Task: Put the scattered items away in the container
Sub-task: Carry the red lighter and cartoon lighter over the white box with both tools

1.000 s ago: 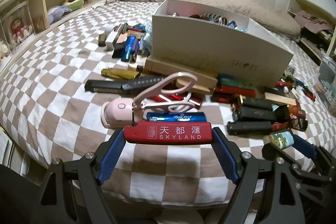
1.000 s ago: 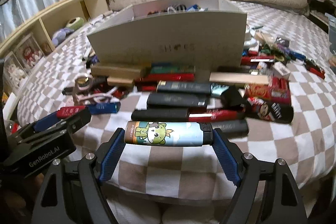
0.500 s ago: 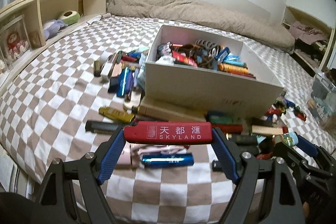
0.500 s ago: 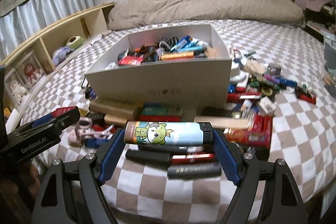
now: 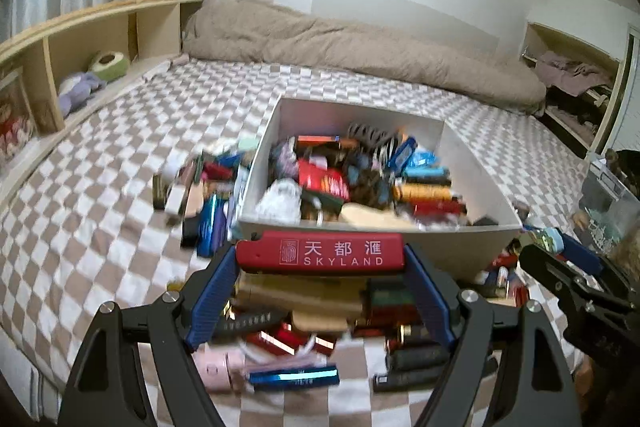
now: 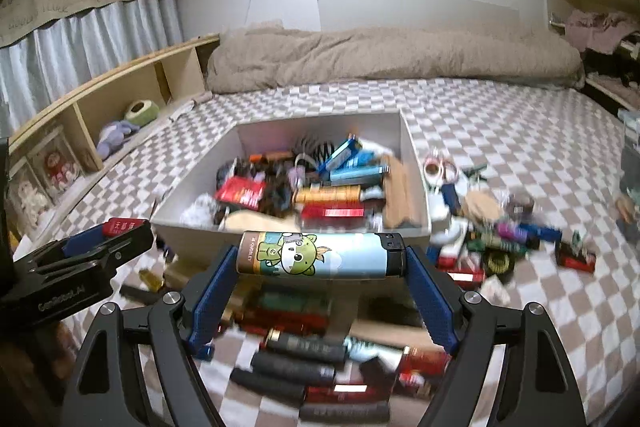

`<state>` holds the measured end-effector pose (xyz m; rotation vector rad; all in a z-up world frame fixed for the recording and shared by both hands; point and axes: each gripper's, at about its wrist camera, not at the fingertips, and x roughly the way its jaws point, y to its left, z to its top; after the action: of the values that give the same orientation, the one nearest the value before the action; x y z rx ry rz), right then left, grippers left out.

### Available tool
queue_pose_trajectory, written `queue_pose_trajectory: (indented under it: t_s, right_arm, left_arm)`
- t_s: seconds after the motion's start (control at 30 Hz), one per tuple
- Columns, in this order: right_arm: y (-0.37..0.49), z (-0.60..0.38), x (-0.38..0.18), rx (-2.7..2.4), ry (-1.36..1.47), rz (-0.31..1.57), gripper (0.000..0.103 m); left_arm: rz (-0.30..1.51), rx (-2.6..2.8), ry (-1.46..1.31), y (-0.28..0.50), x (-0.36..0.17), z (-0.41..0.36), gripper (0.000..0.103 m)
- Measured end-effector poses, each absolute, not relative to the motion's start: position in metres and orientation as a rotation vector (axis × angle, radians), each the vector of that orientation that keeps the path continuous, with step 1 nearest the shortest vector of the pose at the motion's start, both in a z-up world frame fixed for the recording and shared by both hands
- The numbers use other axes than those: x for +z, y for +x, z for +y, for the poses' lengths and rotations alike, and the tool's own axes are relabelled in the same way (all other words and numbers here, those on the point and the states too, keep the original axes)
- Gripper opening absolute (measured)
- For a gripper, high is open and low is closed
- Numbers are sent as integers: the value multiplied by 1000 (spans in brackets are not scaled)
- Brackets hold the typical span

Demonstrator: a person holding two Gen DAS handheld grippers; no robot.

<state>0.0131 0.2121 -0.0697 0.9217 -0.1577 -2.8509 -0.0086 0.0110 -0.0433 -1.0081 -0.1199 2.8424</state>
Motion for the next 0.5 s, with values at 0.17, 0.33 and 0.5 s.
queue_pose_trajectory:
  t_s: [0.17, 0.33, 0.5]
  right_arm:
    - [-9, 217, -56, -2862, 885, -132, 83]
    - [-31, 221, -48, -2874, 869, -105, 83]
    - [-54, 228, -44, -2864, 876, -148, 83]
  left_arm:
    - [-116, 2841, -978, -26, -30, 16, 82]
    - [-150, 2827, -971, -46, -20, 22, 82]
    - [-159, 2820, -947, -66, -12, 26, 82]
